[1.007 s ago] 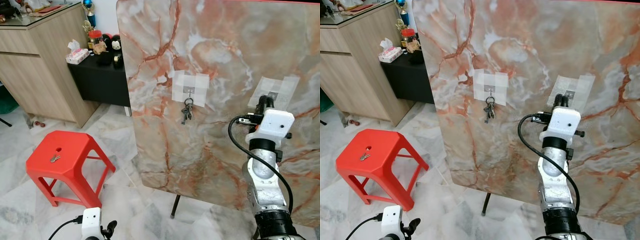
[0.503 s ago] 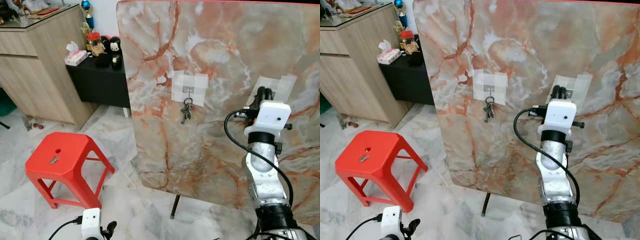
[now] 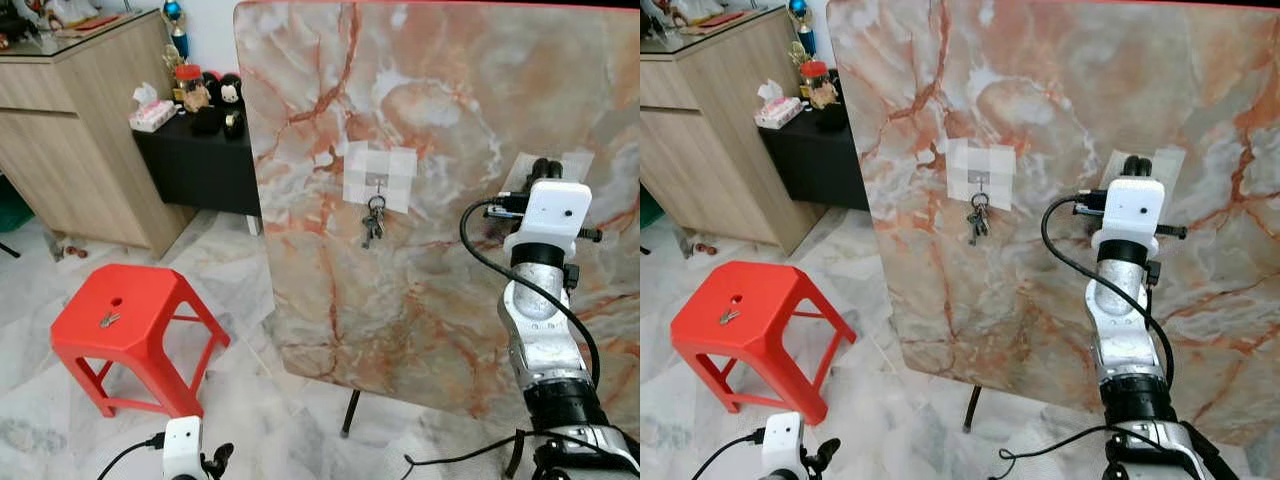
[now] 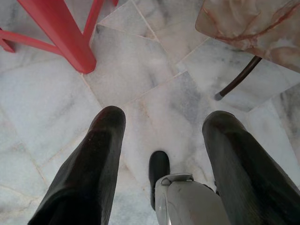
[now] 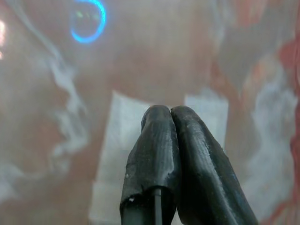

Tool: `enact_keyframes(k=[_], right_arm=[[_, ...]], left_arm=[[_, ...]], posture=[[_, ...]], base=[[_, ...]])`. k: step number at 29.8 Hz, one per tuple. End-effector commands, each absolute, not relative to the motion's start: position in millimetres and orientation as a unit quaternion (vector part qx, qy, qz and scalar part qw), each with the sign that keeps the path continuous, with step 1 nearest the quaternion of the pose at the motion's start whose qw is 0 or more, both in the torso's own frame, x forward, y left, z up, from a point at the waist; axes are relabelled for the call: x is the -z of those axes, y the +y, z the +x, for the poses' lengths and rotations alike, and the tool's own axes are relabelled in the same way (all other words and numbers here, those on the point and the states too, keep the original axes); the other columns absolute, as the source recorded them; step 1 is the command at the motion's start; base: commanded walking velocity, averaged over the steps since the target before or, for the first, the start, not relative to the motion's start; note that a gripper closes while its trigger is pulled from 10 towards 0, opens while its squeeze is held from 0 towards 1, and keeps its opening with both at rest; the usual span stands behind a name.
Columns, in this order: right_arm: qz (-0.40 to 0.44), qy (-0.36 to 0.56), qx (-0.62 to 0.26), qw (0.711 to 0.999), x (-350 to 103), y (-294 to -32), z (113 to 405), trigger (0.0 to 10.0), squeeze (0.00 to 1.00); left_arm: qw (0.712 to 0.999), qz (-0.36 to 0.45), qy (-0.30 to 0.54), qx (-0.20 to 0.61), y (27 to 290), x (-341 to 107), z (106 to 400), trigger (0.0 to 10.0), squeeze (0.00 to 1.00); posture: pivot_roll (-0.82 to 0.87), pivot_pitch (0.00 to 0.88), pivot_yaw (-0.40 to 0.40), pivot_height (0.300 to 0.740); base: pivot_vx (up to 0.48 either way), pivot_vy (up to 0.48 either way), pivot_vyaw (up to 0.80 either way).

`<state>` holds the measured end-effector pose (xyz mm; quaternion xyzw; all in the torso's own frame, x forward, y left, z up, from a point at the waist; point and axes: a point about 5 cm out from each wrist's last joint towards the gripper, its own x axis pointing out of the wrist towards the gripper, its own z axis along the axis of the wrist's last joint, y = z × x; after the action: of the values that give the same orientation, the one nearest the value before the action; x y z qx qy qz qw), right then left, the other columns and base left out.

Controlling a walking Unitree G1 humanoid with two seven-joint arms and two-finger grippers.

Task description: Hang keys on a hook

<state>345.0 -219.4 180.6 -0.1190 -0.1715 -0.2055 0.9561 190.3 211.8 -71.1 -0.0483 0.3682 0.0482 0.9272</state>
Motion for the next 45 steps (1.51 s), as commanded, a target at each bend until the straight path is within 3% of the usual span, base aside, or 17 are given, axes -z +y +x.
enact_keyframes(k=[1,24,45], right_arm=[[-0.117,-0.184,0.213,0.952,-190,-223,348,10.0,0.00],[-0.119,-0.194,0.210,0.951,-196,-224,352,10.0,0.00],[-0.162,-0.173,0.140,0.961,-189,-209,361,10.0,0.00]], left_arm=[[0.923,-0.049,0.378,-0.052,213,73,187,10.0,0.00],[0.924,-0.047,0.377,-0.052,217,75,180,10.0,0.00],[0.927,-0.047,0.369,-0.052,217,72,186,10.0,0.00]], posture=[[-0.01,0.000,0.008,0.740],[-0.01,0.000,0.010,0.740],[-0.01,0.000,0.009,0.740]], base=[[0.000,0.000,0.00],[0.000,0.000,0.00],[0.000,0.000,0.00]])
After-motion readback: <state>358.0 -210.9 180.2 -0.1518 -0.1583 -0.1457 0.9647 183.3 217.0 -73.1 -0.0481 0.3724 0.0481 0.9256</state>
